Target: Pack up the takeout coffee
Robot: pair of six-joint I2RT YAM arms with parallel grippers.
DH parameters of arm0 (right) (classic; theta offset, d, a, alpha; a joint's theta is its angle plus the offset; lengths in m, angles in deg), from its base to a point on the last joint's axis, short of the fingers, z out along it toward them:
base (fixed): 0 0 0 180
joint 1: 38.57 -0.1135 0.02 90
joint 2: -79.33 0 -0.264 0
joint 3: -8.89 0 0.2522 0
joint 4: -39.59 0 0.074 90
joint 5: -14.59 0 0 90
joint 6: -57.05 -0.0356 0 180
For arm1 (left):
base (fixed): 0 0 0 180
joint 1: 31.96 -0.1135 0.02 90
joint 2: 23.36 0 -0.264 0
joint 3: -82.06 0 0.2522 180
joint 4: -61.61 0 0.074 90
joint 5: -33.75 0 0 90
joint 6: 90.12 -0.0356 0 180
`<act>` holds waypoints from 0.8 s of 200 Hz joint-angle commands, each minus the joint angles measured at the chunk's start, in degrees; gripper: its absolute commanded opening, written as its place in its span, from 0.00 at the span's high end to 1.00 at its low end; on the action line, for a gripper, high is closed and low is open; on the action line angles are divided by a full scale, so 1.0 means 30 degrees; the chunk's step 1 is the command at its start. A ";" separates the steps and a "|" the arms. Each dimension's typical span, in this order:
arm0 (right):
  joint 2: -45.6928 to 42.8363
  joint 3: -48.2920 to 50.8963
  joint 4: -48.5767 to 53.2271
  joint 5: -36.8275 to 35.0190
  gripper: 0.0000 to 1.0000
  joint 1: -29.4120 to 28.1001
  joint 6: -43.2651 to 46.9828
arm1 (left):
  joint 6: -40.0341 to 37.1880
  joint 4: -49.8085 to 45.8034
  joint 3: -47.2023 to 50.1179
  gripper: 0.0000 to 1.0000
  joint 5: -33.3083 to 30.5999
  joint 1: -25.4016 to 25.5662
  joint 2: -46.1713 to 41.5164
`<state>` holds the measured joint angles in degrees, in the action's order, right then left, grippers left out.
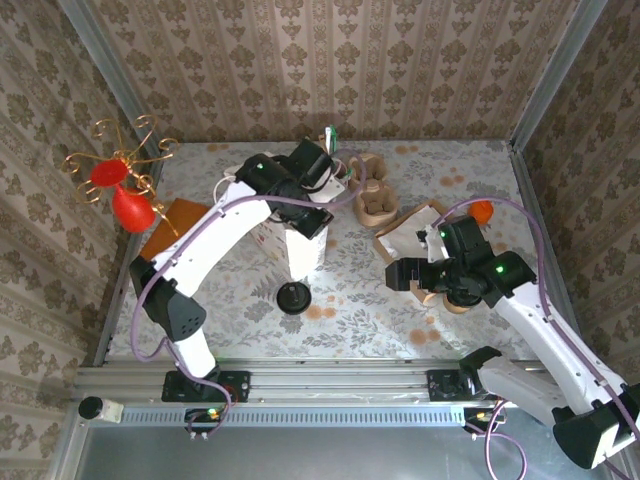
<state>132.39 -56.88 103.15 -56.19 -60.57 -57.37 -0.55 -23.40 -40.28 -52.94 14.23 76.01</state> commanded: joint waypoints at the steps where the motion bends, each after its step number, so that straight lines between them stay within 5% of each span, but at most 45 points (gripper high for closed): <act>1: -0.0325 0.0175 0.0656 -0.0310 0.00 0.0066 -0.0323 | 0.1420 0.0252 0.0473 1.00 -0.0570 0.0490 -0.0689; 160: -0.0497 0.0579 -0.0029 0.0134 0.01 0.0067 -0.1089 | 0.3523 0.1187 0.3324 1.00 0.0460 0.2545 -0.2803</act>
<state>131.80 -55.76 103.19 -56.14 -60.57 -59.97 7.96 -19.90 -31.12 -53.01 20.70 69.68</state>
